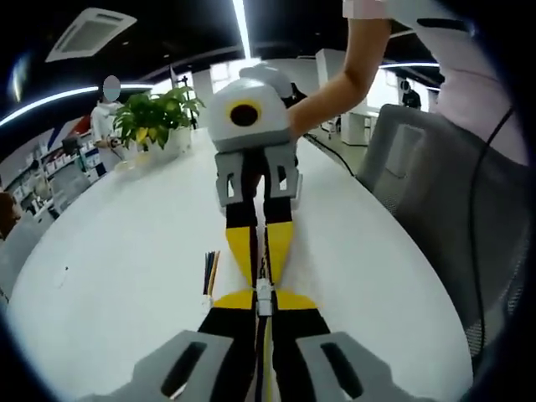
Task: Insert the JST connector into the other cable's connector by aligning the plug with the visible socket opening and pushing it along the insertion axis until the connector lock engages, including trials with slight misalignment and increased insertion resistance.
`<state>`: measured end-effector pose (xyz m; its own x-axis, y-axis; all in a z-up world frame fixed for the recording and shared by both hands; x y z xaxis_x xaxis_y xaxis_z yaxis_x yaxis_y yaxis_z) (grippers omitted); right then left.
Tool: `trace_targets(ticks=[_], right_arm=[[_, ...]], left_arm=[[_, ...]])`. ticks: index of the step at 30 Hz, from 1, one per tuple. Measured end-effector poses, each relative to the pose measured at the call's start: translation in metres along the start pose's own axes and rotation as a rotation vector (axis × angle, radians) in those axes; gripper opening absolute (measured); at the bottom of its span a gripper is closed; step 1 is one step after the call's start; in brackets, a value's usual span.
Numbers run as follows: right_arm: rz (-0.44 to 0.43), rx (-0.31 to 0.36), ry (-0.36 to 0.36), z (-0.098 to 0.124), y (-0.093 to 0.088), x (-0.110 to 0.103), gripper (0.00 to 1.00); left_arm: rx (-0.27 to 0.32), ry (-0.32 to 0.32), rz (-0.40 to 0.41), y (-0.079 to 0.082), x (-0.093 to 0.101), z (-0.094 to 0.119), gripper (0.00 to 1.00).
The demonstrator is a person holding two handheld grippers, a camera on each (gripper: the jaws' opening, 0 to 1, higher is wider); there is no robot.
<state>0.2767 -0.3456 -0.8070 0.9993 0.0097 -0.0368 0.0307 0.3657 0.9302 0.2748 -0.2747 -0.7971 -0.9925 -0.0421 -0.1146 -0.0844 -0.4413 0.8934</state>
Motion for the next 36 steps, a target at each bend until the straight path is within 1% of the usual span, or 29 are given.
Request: trace_targets(ticks=[1,8,16,19,31,36], right_arm=[[-0.003,-0.001,0.001,-0.002,-0.002,0.001,0.02],[0.010,-0.001,-0.016,-0.004,-0.003,0.011,0.02],[0.023,-0.011,-0.013,-0.007,-0.008,0.012,0.02],[0.020,-0.015,-0.008,-0.007,-0.010,0.012,0.03],[0.020,-0.016,-0.007,-0.010,-0.013,0.013,0.03],[0.012,-0.006,-0.009,-0.010,-0.013,0.014,0.03]], left_arm=[[-0.003,-0.004,0.005,-0.002,-0.001,0.000,0.00],[-0.007,0.035,0.019,-0.009,-0.008,0.000,0.00],[-0.010,0.051,0.036,-0.016,-0.009,-0.002,0.00],[-0.010,0.050,0.055,-0.019,-0.008,-0.004,0.00],[-0.018,0.057,0.058,-0.022,-0.009,-0.003,0.00],[-0.017,0.062,0.056,-0.022,-0.009,-0.002,0.00]])
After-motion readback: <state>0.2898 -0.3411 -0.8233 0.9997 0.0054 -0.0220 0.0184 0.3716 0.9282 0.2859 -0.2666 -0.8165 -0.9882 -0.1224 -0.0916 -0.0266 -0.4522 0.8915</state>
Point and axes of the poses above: the point that each gripper's makers call its tool centre point, and the gripper's own axes: z roughly backward along the fingers, x roughly to its right, y roughly out of its top, the point moved 5 cm from there along z, roughly backward along the fingers, and after that the axes turned 7 degrees about x, right-handed, at the moved point
